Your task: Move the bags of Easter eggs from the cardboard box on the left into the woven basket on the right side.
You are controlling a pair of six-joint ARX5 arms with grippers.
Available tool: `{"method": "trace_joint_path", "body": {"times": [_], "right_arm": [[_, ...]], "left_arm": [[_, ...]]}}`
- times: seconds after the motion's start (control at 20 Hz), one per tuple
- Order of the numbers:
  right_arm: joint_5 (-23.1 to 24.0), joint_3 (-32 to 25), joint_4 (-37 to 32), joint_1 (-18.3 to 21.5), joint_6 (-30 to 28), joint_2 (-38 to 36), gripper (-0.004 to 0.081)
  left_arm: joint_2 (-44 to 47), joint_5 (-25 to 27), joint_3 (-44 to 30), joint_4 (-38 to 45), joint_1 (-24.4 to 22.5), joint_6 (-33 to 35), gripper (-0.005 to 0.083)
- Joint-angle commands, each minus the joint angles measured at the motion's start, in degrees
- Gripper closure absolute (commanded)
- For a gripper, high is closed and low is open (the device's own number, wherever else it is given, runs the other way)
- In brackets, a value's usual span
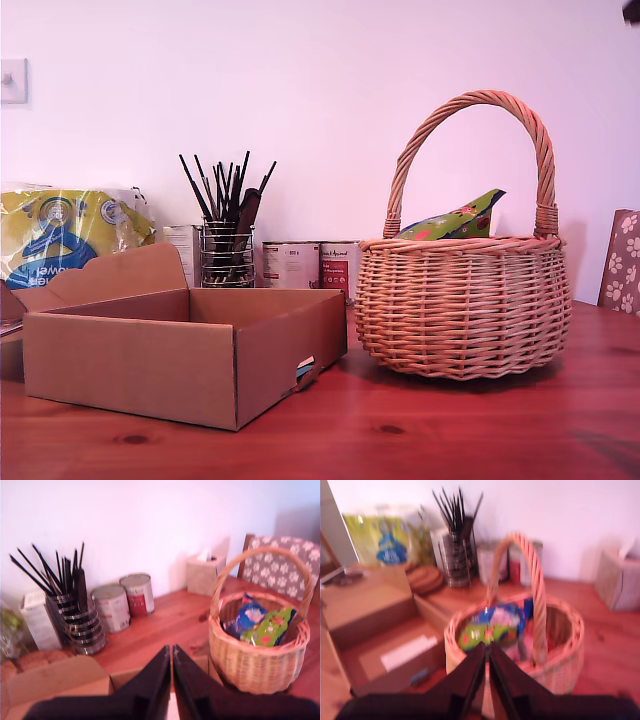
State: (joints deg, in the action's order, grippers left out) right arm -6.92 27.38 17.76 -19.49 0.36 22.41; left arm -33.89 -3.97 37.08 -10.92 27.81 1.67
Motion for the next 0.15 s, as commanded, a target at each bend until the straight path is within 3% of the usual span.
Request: {"method": "trace_joint_path", "body": {"times": [0.0,0.1], "right_arm": [[0.02,-0.94,1.62,0.11,0.04,0.2,0.0781],[0.04,-0.94,3.98,0.11,0.04,0.2,0.0781]], "left_arm": [[-0.26,-0.02,-0.66,-0.09,0.09,-0.17,0.0793],[-1.29,-0.02,-0.66,-0.44,0.09,-0.15,0.0793]]}}
